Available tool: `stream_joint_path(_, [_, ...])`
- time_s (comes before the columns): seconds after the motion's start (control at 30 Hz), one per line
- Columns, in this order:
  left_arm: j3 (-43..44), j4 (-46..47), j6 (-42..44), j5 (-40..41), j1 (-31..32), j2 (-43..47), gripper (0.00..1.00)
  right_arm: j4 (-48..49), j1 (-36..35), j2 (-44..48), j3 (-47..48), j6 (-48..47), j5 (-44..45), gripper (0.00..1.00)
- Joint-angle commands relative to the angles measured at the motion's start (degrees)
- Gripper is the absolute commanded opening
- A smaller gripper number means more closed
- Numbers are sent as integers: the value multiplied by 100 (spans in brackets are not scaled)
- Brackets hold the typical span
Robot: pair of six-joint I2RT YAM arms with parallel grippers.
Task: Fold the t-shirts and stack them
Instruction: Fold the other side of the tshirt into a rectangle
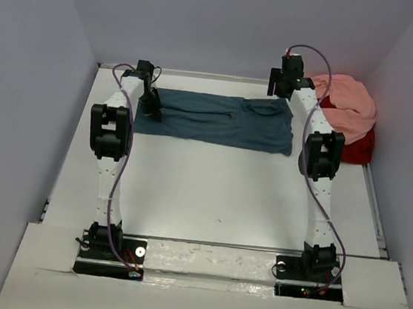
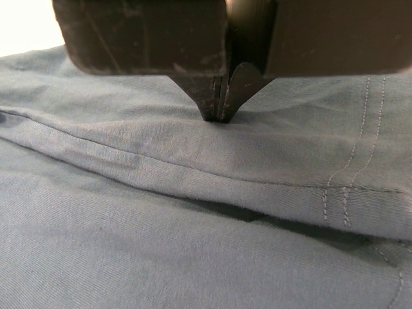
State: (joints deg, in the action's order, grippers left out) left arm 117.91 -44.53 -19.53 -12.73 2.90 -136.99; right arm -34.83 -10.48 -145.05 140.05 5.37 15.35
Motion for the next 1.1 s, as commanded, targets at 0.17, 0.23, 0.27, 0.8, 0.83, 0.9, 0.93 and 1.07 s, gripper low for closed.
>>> stream_joint_path(0.17, [13, -161, 116, -19, 36, -179, 0, -1701, 55, 681, 250, 1045, -174, 60])
stream_joint_path(0.23, [4, -161, 133, -10, 36, -188, 0, -1974, 55, 566, 277, 1072, -68, 60])
stream_joint_path(0.27, [13, -161, 134, -10, 36, -188, 0, -1993, 55, 575, 156, 1072, -50, 60])
stream_joint_path(0.8, [39, -170, 125, -28, 36, -188, 0, -1958, 55, 179, -4, 1212, -50, 57])
stream_joint_path(0.83, [39, -170, 125, -36, 36, -188, 0, -1931, 55, 170, -21, 1212, -41, 56])
stream_joint_path(0.9, [39, -178, 134, -36, 36, -188, 0, -1887, 55, 127, -4, 1221, -41, 56])
stream_joint_path(0.93, [39, -178, 134, -19, 36, -188, 0, -1870, 55, 126, -13, 1213, -41, 55])
stream_joint_path(1.07, [22, -170, 134, -19, 36, -188, 0, -1765, 55, 91, 5, 1204, -24, 56])
